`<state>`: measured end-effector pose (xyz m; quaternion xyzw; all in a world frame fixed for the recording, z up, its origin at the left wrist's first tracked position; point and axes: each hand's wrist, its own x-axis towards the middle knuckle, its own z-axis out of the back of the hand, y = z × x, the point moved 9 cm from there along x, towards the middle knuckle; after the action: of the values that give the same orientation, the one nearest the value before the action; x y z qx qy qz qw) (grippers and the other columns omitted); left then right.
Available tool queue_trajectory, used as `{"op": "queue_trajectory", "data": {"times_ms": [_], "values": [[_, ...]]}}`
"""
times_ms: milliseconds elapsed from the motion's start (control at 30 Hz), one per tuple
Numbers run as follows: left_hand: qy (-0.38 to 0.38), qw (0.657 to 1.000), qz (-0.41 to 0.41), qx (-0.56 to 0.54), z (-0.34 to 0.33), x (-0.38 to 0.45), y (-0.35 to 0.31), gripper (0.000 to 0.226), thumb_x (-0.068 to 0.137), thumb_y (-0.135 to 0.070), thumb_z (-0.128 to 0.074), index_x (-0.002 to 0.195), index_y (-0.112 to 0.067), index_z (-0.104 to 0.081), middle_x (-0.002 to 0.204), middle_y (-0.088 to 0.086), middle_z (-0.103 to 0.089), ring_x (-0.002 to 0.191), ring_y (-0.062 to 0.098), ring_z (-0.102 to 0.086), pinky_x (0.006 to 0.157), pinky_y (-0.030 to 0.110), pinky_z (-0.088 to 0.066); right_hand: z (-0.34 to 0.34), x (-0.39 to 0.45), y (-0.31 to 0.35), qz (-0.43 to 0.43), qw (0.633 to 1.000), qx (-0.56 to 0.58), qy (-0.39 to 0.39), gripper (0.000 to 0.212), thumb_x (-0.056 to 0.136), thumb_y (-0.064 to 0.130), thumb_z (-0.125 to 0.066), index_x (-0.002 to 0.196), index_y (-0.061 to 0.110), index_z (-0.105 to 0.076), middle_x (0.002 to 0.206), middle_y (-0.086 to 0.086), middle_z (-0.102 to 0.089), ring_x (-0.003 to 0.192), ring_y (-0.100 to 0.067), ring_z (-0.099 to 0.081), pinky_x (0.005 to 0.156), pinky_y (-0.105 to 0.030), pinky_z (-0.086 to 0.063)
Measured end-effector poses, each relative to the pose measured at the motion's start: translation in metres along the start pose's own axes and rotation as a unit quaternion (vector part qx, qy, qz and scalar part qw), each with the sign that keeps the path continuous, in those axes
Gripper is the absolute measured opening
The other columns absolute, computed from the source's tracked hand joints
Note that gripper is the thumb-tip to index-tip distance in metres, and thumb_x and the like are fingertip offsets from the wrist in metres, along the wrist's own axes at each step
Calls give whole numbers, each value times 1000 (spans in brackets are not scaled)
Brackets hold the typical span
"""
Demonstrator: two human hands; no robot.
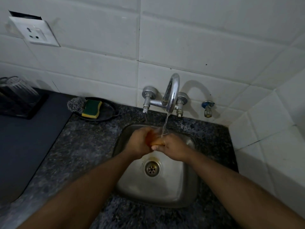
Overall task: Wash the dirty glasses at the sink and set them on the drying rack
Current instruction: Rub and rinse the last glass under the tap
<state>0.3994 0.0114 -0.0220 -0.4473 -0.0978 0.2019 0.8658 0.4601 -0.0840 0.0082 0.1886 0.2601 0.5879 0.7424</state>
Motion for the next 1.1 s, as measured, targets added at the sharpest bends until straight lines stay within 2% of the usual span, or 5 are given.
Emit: {"op": "queue_trajectory", "data": {"times_ms": [400,567,767,933,1100], "values": [[-35,999,-22,21,3,-3,-6,36,72,-32,-84,105,-29,-67,92,-13,-69,84,0,-66,77,33,-59,-8,-1,-8,-50,999,13,16,36,96,57,-61,88,25,-74,81,12,-70,75,-4,-64,76,-34,-54],[286,954,65,64,-34,-13,24,58,64,-4,-90,113,-25,-66,100,1,-73,90,19,-73,81,41,-63,-9,-8,13,48,944,-303,123,31,98,57,-59,112,32,-70,97,6,-69,84,-15,-59,71,-29,-37],[-6,1000,12,15,-1,-7,10,42,64,-21,-90,101,-22,-70,92,-8,-72,84,7,-68,76,35,-59,-16,3,0,-63,996,-28,62,26,98,48,-64,96,24,-72,94,6,-73,81,-9,-67,79,-37,-56],[217,971,93,33,-29,-14,39,73,53,-9,-93,121,-23,-68,106,-8,-72,99,11,-71,89,35,-61,-14,1,12,-6,941,-312,134,29,99,50,-61,83,26,-57,80,6,-58,73,-17,-55,68,-31,-44],[136,971,185,-69,-21,-21,42,84,59,3,-88,132,-24,-57,112,0,-69,98,20,-70,75,34,-61,2,-5,-14,-105,994,41,-1,10,90,31,-79,100,29,-79,93,10,-76,85,1,-68,76,-22,-50]]}}
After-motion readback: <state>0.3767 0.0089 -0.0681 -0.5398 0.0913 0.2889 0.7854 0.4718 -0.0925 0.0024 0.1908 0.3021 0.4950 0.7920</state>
